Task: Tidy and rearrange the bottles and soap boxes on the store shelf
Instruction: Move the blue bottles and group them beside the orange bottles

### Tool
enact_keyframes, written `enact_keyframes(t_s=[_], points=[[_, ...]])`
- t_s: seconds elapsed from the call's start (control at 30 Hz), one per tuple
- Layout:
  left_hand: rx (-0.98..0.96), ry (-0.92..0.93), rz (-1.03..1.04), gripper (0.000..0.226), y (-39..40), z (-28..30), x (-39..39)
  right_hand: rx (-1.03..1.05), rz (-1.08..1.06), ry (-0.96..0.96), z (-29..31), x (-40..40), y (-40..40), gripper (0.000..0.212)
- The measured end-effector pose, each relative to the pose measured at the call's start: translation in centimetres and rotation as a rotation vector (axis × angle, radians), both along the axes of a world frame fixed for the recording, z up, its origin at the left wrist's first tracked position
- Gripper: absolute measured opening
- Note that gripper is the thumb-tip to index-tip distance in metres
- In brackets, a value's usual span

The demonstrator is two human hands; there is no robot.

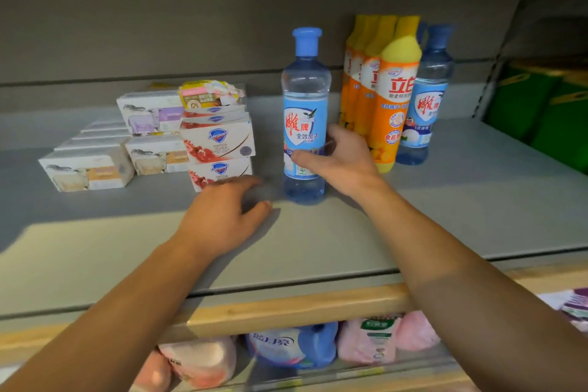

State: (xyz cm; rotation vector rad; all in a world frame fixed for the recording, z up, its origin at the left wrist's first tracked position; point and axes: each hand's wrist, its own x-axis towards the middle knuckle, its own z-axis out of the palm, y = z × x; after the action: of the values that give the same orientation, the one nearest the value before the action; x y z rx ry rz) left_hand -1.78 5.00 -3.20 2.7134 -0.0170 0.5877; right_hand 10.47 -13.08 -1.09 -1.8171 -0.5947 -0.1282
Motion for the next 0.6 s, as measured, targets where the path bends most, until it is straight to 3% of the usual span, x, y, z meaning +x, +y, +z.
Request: enact_keyframes(t_s=[0.13,0.23,0.4,0.5,0.6], points=[[-0.223,-0.065,-0.125,0.053,-2.0,1.1,0.2,0.124,0.047,0.038,0.7,-1.0,0.7,0.039],[-0.327,-0.054,-0.095,0.059,-2.5,1.6,1.2,0.180,0.083,0.038,0.6,-1.2,1.4,0.038],[-0.394,-0.131,-0.058,0.052,-3.5,1.5,2.1,0.261,0.125,0.066,0.4,-1.1,1.6,0.030],[-0.558,-0.140,-0.098,0.041,-3.5,1.2,1.6,0.359,0.102,0.077,1.4,-1.1,1.1,0.035],[-0.701,-0.074,-0.198,0.049,-2.6,1.2,0.9,0.545,0.144,0.151,2.6,-0.7,0.4,0.037]])
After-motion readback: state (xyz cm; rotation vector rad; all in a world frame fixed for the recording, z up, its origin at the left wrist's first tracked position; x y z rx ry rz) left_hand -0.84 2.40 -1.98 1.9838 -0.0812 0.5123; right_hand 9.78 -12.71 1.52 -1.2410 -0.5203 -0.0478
